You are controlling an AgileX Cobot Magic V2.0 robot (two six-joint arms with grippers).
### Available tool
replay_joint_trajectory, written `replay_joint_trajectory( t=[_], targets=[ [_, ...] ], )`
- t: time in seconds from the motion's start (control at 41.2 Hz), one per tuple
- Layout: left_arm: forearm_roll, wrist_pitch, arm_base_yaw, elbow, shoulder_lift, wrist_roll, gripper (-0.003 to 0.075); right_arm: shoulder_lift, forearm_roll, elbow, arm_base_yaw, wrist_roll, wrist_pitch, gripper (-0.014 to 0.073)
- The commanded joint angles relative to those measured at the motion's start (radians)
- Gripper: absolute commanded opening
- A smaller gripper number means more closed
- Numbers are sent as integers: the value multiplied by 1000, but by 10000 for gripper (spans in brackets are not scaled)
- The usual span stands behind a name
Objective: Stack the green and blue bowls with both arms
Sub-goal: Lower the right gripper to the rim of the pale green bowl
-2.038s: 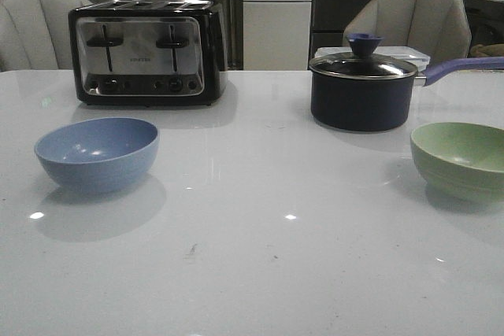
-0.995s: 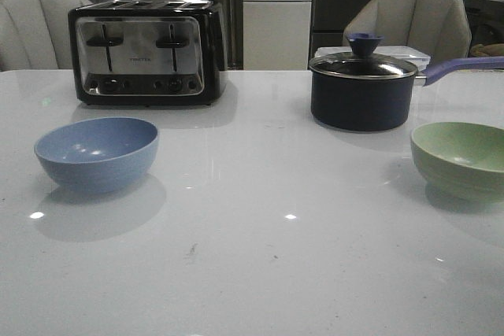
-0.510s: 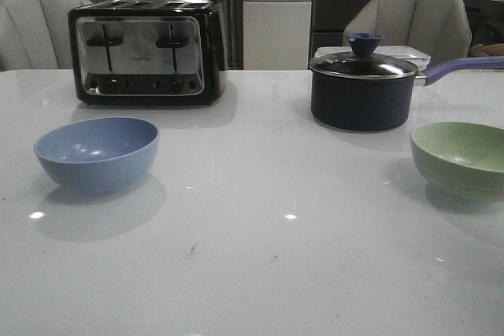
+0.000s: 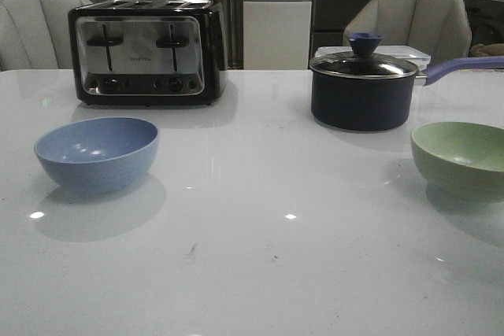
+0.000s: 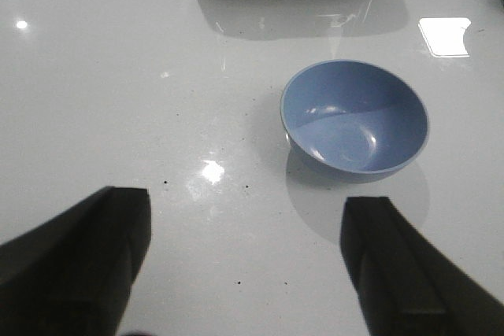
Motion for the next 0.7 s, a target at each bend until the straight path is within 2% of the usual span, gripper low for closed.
replay_joint_trajectory(
  t=[0.0,0.194,0.437,0.679],
  targets=[
    [-3,-70,-7,-31,3,-2,598,67,6,-87,-53,-8,-51,594],
    [-3,-70,-7,-31,3,-2,551,273,31,-234,-129,-9,-6,594],
    [-3,-70,-7,-31,3,-2,487,552,118,-432,-136,-81,18,594],
    [-3,-70,-7,-31,3,-2,436,738,147,-585,-136,-96,-4,594]
  ],
)
